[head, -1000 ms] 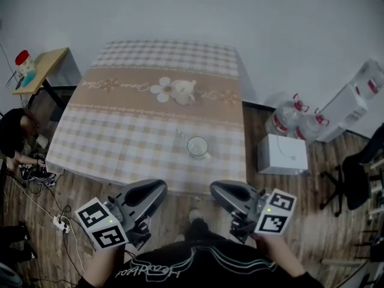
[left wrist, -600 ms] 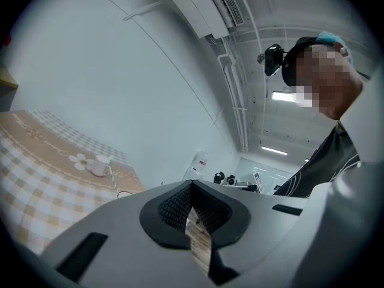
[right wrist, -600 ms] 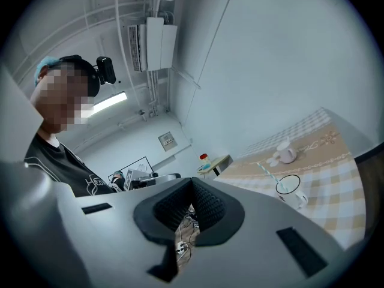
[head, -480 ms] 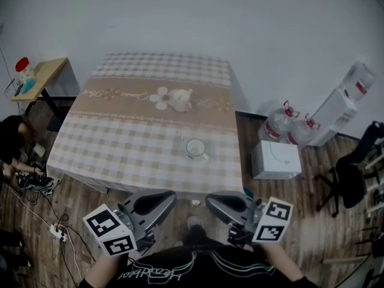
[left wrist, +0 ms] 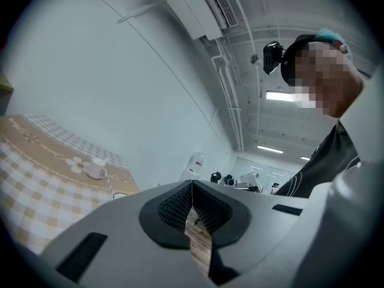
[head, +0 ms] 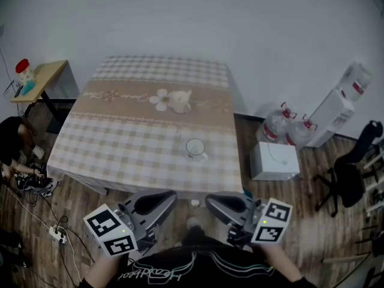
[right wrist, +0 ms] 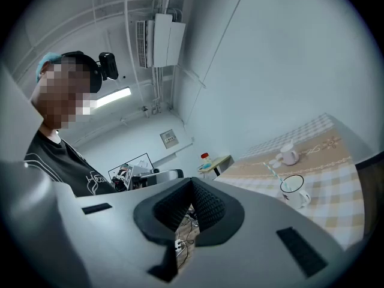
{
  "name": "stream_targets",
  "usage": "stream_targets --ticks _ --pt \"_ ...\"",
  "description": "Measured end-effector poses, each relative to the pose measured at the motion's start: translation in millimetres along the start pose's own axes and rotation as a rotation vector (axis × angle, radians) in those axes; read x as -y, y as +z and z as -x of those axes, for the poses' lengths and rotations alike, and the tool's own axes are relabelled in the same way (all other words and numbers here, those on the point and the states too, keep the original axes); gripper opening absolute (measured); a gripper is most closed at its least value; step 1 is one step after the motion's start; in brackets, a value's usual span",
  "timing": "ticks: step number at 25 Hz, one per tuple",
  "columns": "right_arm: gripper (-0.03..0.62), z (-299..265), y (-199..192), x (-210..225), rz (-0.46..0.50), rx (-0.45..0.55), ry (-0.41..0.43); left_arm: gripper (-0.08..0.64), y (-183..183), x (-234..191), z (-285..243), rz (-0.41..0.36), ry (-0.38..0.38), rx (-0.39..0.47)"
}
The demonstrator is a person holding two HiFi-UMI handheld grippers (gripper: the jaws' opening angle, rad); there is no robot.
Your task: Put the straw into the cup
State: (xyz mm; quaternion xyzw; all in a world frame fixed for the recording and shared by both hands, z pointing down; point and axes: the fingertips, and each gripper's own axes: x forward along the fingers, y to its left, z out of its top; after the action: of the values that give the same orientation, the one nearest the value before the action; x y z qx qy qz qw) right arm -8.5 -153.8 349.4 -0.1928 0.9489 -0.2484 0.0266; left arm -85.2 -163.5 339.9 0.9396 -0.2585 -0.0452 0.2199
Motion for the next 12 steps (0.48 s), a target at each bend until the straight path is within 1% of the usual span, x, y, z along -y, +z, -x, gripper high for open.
stream_targets --ticks 6,12 --pt "0.011 6 -1 0 0.005 0.009 -0.010 -0.002 2 2 -1 0.008 -0.001 0.016" --pt "0.011 15 1 10 -0.002 0.017 -0.021 -0.002 2 1 -11 -0.001 0.004 0.011"
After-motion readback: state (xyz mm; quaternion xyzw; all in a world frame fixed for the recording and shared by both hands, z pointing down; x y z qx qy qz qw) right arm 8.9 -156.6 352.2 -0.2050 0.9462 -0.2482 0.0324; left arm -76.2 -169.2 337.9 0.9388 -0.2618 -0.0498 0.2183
